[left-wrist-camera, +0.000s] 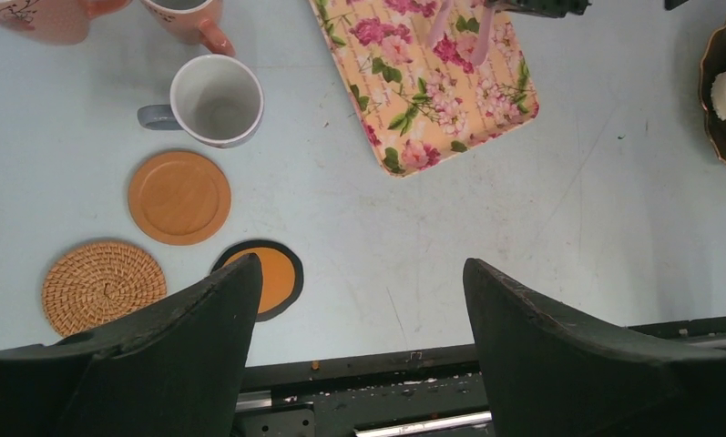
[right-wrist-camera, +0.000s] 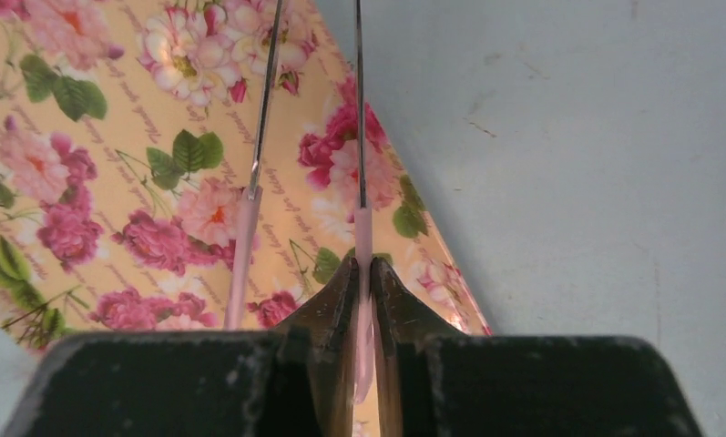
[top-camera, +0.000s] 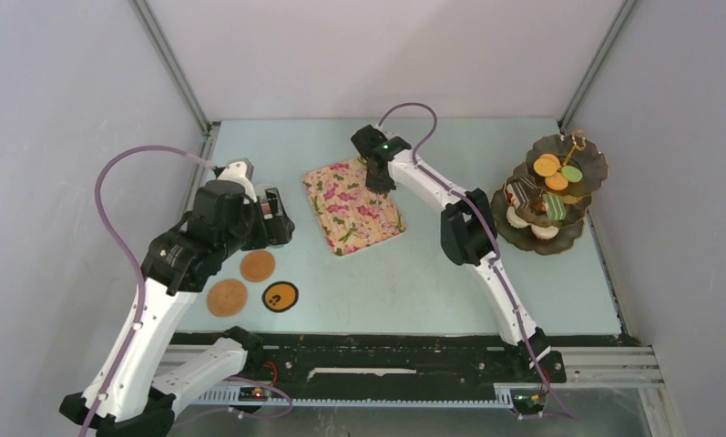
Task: Serve the afternoon tea
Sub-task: Place the clamp on the tray, then move the coaster to the center of the board.
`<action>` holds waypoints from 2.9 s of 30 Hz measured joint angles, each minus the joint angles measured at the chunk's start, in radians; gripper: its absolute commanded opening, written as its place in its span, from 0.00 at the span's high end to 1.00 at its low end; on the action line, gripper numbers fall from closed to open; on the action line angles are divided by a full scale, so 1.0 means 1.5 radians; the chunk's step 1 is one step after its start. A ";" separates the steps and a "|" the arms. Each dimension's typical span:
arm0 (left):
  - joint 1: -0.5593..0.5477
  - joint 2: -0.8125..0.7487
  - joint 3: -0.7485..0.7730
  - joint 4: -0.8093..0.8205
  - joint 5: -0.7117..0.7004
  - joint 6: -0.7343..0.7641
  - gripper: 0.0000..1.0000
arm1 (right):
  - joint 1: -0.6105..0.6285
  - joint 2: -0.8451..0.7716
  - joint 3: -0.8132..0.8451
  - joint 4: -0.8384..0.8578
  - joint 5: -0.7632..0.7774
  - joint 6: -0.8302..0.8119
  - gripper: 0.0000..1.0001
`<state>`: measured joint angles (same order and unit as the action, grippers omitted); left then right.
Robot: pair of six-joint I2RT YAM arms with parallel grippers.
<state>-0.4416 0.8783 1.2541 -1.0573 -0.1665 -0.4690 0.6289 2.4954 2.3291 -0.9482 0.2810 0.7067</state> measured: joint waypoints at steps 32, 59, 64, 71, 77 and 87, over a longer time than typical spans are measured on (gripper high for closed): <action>0.034 -0.279 0.108 -0.124 -0.107 -0.082 0.06 | 0.349 -0.268 -0.322 0.252 -0.300 -0.254 0.07; 0.035 -0.277 0.178 -0.152 -0.025 -0.080 0.00 | 0.429 0.019 -0.050 0.168 -0.232 -0.429 0.00; 0.035 -0.277 0.175 -0.149 -0.021 -0.088 0.00 | 0.431 0.028 -0.050 0.169 -0.224 -0.437 0.00; 0.035 -0.276 0.167 -0.148 -0.021 -0.090 0.02 | 0.441 0.031 -0.050 0.171 -0.203 -0.443 0.06; 0.035 -0.276 0.167 -0.143 -0.021 -0.090 0.02 | 0.443 0.043 -0.035 0.175 -0.175 -0.436 0.07; 0.035 -0.276 0.164 -0.138 -0.019 -0.091 0.02 | 0.434 0.060 -0.010 0.169 -0.142 -0.409 0.18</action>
<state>-0.3897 0.4644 1.4994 -1.2648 -0.1944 -0.6048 1.2793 2.5855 2.3146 -0.6941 0.0681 0.0925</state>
